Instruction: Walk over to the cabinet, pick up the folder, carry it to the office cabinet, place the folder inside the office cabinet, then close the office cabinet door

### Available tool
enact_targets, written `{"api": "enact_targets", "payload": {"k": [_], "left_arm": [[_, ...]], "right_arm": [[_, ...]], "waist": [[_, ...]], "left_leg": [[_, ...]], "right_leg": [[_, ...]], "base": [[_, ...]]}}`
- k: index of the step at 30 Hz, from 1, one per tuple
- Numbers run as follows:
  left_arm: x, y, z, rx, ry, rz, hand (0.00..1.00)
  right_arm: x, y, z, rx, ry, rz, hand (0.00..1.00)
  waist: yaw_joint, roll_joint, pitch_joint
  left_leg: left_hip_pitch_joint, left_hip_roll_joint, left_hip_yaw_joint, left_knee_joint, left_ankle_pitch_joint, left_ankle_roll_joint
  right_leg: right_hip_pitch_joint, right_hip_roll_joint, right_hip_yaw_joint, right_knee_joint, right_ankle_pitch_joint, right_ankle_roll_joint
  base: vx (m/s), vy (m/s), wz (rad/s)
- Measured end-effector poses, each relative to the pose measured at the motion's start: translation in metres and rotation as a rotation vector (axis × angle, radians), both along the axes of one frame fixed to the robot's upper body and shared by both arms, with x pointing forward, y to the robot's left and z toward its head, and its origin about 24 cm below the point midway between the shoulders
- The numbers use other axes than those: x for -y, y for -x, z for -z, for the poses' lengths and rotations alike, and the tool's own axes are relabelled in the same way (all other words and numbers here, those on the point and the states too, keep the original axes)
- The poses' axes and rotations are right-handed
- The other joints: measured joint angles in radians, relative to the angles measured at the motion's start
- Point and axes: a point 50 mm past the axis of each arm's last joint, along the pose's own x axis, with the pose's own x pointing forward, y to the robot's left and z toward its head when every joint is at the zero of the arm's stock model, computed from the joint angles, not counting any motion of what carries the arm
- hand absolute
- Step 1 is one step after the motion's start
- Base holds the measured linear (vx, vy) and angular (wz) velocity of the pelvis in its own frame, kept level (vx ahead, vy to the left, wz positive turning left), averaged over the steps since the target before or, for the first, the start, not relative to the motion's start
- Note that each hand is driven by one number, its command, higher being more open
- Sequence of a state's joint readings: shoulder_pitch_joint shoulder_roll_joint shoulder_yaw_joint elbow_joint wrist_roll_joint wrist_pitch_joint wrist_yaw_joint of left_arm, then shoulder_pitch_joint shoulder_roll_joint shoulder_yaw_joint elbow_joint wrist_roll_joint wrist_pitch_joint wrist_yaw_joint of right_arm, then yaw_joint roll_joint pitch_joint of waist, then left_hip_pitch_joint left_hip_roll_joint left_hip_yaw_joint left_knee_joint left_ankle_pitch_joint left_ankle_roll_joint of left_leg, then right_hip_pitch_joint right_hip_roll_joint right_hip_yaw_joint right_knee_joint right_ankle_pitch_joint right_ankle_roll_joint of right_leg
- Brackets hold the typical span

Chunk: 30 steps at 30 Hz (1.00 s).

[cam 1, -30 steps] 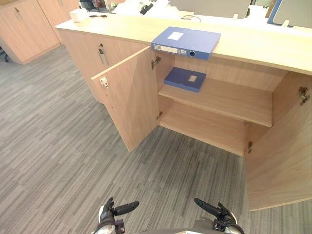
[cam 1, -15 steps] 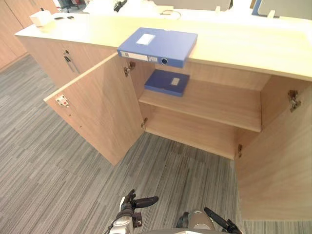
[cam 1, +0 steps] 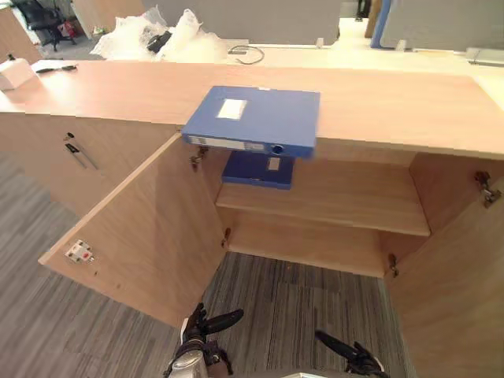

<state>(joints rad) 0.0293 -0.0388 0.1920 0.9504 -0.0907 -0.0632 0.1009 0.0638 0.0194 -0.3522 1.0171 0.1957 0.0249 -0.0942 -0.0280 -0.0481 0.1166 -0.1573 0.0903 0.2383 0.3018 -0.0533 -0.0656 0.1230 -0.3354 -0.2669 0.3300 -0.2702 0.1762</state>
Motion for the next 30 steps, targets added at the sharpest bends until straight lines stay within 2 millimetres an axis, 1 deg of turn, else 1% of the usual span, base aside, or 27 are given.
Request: {"api": "enact_targets", "payload": {"k": [1,2,3,4,5,6,7,8,9,10,11,12,13,14,15,16,17,18,19,20,21,25,26,27,28,29,30], "left_arm": [[-0.001,0.001,0.000,-0.003,-0.004,0.002,1.00],[-0.004,0.003,0.001,-0.014,-0.012,0.011,1.00],[-0.004,0.005,0.002,-0.022,-0.013,0.012,1.00],[-0.004,0.009,0.004,-0.032,-0.012,0.009,1.00],[-0.004,0.012,0.005,-0.039,-0.005,0.004,1.00],[-0.003,0.013,0.005,-0.043,-0.001,-0.001,1.00],[-0.003,0.016,0.007,-0.054,0.007,-0.006,1.00],[-0.002,0.019,0.008,-0.062,0.016,-0.004,1.00],[-0.002,0.020,0.008,-0.063,0.021,-0.004,1.00],[-0.003,0.021,0.008,-0.062,0.021,-0.009,1.00],[-0.004,0.022,0.009,-0.067,0.022,-0.015,1.00],[-0.004,0.023,0.009,-0.070,0.023,-0.017,1.00],[-0.004,0.022,0.010,-0.077,0.029,-0.019,1.00],[-0.002,0.023,0.011,-0.089,0.037,-0.020,1.00],[-0.002,0.021,0.012,-0.094,0.039,-0.012,1.00],[-0.006,0.019,0.011,-0.089,0.029,-0.009,1.00],[0.002,0.016,0.011,-0.091,0.050,0.005,1.00],[0.007,0.017,0.012,-0.083,0.067,0.003,1.00],[0.008,0.017,0.012,-0.079,0.071,0.001,1.00],[0.010,0.017,0.011,-0.077,0.078,-0.006,1.00],[0.011,0.015,0.011,-0.069,0.082,-0.003,1.00],[0.012,0.012,0.010,-0.056,0.086,-0.002,1.00],[0.010,0.011,0.009,-0.049,0.081,-0.002,1.00],[0.009,0.011,0.009,-0.049,0.077,-0.002,1.00],[0.005,0.010,0.008,-0.045,0.067,-0.002,1.00],[0.001,0.009,0.007,-0.041,0.058,-0.002,1.00],[0.000,0.008,0.007,-0.036,0.055,-0.003,1.00]], "right_arm": [[-0.002,-0.003,0.000,0.005,-0.001,-0.011,1.00],[-0.003,-0.007,-0.001,0.019,-0.003,-0.021,1.00],[-0.003,-0.008,-0.002,0.024,-0.002,-0.027,1.00],[-0.003,-0.010,-0.002,0.030,0.007,-0.046,1.00],[-0.001,-0.012,-0.004,0.042,0.016,-0.052,1.00],[0.000,-0.013,-0.005,0.048,0.019,-0.054,1.00],[0.004,-0.015,-0.006,0.054,0.035,-0.067,1.00],[0.006,-0.016,-0.007,0.057,0.048,-0.080,1.00],[0.007,-0.016,-0.007,0.059,0.051,-0.080,1.00],[0.009,-0.017,-0.008,0.064,0.058,-0.085,1.00],[0.008,-0.019,-0.008,0.073,0.058,-0.088,1.00],[0.008,-0.021,-0.009,0.078,0.058,-0.089,1.00],[0.008,-0.026,-0.010,0.090,0.056,-0.096,1.00],[0.008,-0.029,-0.010,0.098,0.053,-0.099,1.00],[0.007,-0.032,-0.011,0.106,0.047,-0.105,1.00],[0.004,-0.032,-0.011,0.105,0.040,-0.106,1.00],[0.011,-0.030,-0.010,0.086,0.051,-0.104,1.00],[0.020,-0.028,-0.010,0.069,0.070,-0.105,1.00],[0.021,-0.025,-0.009,0.056,0.071,-0.104,1.00],[0.022,-0.021,-0.007,0.036,0.068,-0.103,1.00],[0.022,-0.012,-0.004,0.001,0.058,-0.099,1.00],[0.024,0.003,0.000,-0.032,0.054,-0.074,1.00],[0.023,0.009,0.001,-0.045,0.050,-0.067,1.00],[0.023,0.012,0.001,-0.052,0.049,-0.065,1.00],[0.023,0.014,0.002,-0.058,0.047,-0.063,1.00],[0.022,0.014,0.002,-0.059,0.046,-0.061,1.00],[0.022,0.014,0.002,-0.058,0.045,-0.062,1.00]], "waist": [[0.005,-0.003,-0.002],[0.015,-0.002,-0.004],[0.018,0.003,-0.007],[0.020,0.015,-0.010],[0.019,0.026,-0.012],[0.019,0.030,-0.014],[0.019,0.036,-0.017],[0.017,0.045,-0.023],[0.016,0.048,-0.027],[0.021,0.053,-0.030],[0.017,0.060,-0.028],[0.015,0.063,-0.027],[0.006,0.076,-0.017],[-0.002,0.088,-0.006],[-0.006,0.085,0.006],[-0.006,0.061,0.011],[-0.022,0.075,0.030],[-0.020,0.090,0.026],[-0.021,0.090,0.026],[-0.022,0.091,0.026],[-0.022,0.084,0.029],[-0.028,0.060,0.032],[-0.028,0.049,0.034],[-0.028,0.045,0.032],[-0.028,0.038,0.034],[-0.028,0.033,0.038],[-0.027,0.031,0.041]], "left_leg": [[0.013,-0.012,0.009,-0.017,0.000,0.006],[0.055,-0.031,0.033,-0.062,0.004,0.014],[0.075,-0.041,0.043,-0.086,0.007,0.020],[0.117,-0.061,0.058,-0.134,0.015,0.031],[0.154,-0.078,0.071,-0.174,0.019,0.036],[0.171,-0.085,0.077,-0.191,0.020,0.039],[0.201,-0.096,0.085,-0.218,0.023,0.043],[0.226,-0.099,0.089,-0.238,0.024,0.044],[0.236,-0.099,0.096,-0.249,0.025,0.045],[0.252,-0.099,0.113,-0.271,0.030,0.042],[0.258,-0.094,0.120,-0.298,0.043,0.037],[0.259,-0.086,0.121,-0.310,0.048,0.032],[0.259,-0.055,0.121,-0.318,0.057,0.019],[0.259,-0.025,0.117,-0.317,0.059,0.006],[0.261,-0.001,0.110,-0.315,0.063,-0.016],[0.264,-0.010,0.108,-0.314,0.065,-0.030],[0.286,-0.004,0.055,-0.322,0.072,-0.037],[0.298,-0.006,0.029,-0.335,0.071,-0.039],[0.305,-0.005,0.025,-0.343,0.070,-0.041],[0.314,0.009,0.026,-0.350,0.071,-0.043],[0.321,0.026,0.023,-0.348,0.071,-0.045],[0.311,0.043,0.024,-0.311,0.070,-0.046],[0.298,0.046,0.023,-0.283,0.067,-0.051],[0.284,0.048,0.023,-0.260,0.062,-0.057],[0.250,0.059,0.024,-0.196,0.047,-0.075],[0.207,0.076,0.026,-0.098,0.026,-0.084],[0.186,0.086,0.026,-0.044,0.017,-0.081]], "right_leg": [[0.003,-0.010,0.004,-0.007,0.016,0.006],[0.005,-0.028,0.022,-0.009,0.048,0.014],[0.004,-0.036,0.033,-0.005,0.062,0.022],[-0.005,-0.054,0.056,0.026,0.080,0.027],[-0.036,-0.072,0.094,0.100,0.090,0.025],[-0.061,-0.081,0.112,0.150,0.096,0.022],[-0.107,-0.096,0.142,0.242,0.120,0.013],[-0.131,-0.107,0.143,0.302,0.147,0.009],[-0.145,-0.111,0.141,0.323,0.154,0.008],[-0.160,-0.118,0.131,0.341,0.152,0.004],[-0.172,-0.120,0.106,0.346,0.123,-0.010],[-0.179,-0.116,0.092,0.346,0.085,-0.008],[-0.191,-0.078,0.060,0.328,-0.001,-0.003],[-0.194,-0.036,0.041,0.286,-0.034,-0.008],[-0.203,0.009,0.035,0.194,-0.038,-0.012],[-0.203,0.017,0.039,0.123,-0.018,-0.026],[-0.170,0.045,0.021,0.137,-0.018,-0.045],[-0.172,0.063,0.027,0.146,-0.021,-0.058],[-0.171,0.071,0.025,0.148,-0.026,-0.067],[-0.167,0.091,0.020,0.152,-0.031,-0.076],[-0.154,0.111,0.013,0.146,-0.035,-0.083],[-0.118,0.129,-0.007,0.099,-0.038,-0.088],[-0.103,0.129,-0.018,0.076,-0.038,-0.089],[-0.099,0.130,-0.025,0.065,-0.038,-0.089],[-0.087,0.131,-0.034,0.049,-0.037,-0.090],[-0.072,0.136,-0.039,0.030,-0.033,-0.096],[-0.063,0.140,-0.041,0.022,-0.030,-0.098]], "base": [[0.24,0.262,-0.28],[0.16,0.192,-0.35],[0.17,0.234,-0.41],[0.13,0.207,-0.32],[0.13,0.224,-0.30],[0.10,0.177,-0.26],[0.09,0.130,-0.19],[0.08,0.079,-0.18],[0.09,0.049,-0.29],[0.08,0.011,-0.37],[0.08,-0.022,-0.37],[0.05,-0.106,-0.24],[0.02,-0.202,-0.14],[0.02,-0.326,-0.07],[0.00,-0.335,0.01],[0.04,-0.356,0.22],[0.09,-0.323,0.12],[0.10,-0.242,0.08],[0.09,-0.173,-0.13],[0.04,-0.138,-0.02],[0.04,-0.177,-0.01],[0.02,-0.127,0.04],[0.00,-0.049,0.19],[-0.01,-0.061,0.25],[0.01,-0.092,0.22],[0.02,-0.103,0.16],[0.05,-0.122,0.03]]}}
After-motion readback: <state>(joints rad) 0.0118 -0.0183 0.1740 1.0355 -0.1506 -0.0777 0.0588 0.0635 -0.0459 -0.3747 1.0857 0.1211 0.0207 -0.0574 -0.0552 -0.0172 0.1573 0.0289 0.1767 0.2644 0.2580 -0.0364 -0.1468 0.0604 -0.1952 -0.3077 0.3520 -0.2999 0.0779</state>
